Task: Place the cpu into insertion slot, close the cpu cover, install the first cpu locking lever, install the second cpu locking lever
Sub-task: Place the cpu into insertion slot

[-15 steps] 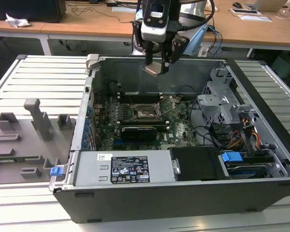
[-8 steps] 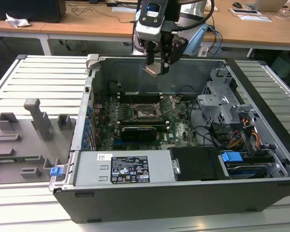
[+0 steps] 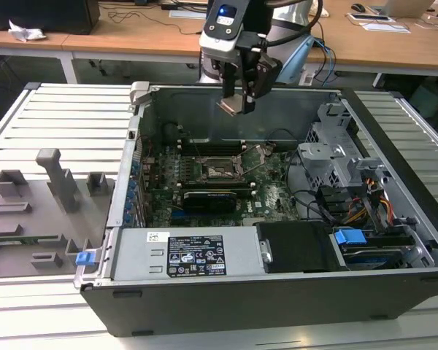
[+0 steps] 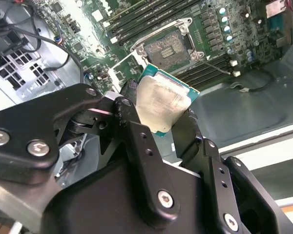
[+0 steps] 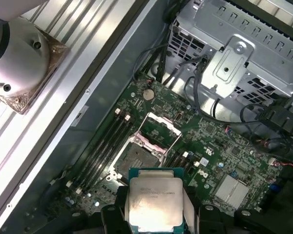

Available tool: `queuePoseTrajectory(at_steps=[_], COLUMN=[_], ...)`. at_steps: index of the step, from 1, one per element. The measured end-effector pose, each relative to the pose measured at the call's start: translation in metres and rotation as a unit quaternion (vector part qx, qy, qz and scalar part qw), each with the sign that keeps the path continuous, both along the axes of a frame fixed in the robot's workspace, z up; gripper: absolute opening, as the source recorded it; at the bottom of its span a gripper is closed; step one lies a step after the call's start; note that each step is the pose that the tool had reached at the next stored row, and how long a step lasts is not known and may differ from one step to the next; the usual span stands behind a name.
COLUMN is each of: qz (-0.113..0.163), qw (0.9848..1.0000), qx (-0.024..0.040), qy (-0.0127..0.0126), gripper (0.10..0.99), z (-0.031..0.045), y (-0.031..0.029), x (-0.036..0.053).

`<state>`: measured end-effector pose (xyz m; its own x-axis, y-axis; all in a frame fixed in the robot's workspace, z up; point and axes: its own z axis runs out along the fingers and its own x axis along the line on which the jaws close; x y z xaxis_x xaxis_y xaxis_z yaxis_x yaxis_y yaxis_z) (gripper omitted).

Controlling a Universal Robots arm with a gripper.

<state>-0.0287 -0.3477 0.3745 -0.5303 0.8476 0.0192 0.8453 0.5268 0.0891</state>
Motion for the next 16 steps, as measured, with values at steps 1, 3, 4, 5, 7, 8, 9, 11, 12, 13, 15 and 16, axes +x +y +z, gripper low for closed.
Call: queuePoseTrajectory(at_steps=[1,3,4,5,7,8,9,11,12,13,15,16], qz=[-0.005,-0.013,-0.018,-0.026,-0.036,-0.048,-0.055,-0.071,-0.079,-0.089,-0.094,-0.094], qw=[1.0,0.9999,0.9998,0.9997,0.9993,0.9988,0.9985,0.9975,0.9968,0.996,0.9955,0.9955], qx=[0.0,-0.0001,-0.0004,-0.0005,-0.0007,-0.0007,-0.0007,-0.0007,-0.0008,-0.0008,-0.0008,-0.0008], qy=[0.0,0.0,0.0,-0.0001,-0.0001,-0.0001,-0.0001,0.0,0.0,0.0003,0.001,0.0009], gripper=[0.529,0.529,0.529,0.529,0.529,0.529,0.529,0.529,0.529,0.529,0.529,0.529], z=[-0.0018,-0.0045,-0.0058,-0.007,-0.0088,-0.0101,-0.0111,-0.0137,-0.0153,-0.0175,-0.0189,-0.0191], y=[0.0,0.0,0.0,0.0,0.0,0.0,0.0,0.0,0.0,0.0,0.0,0.0], x=[0.0,0.0,0.0,0.0,0.0,0.0,0.0,0.0,0.0,0.0,-0.002,-0.0043])
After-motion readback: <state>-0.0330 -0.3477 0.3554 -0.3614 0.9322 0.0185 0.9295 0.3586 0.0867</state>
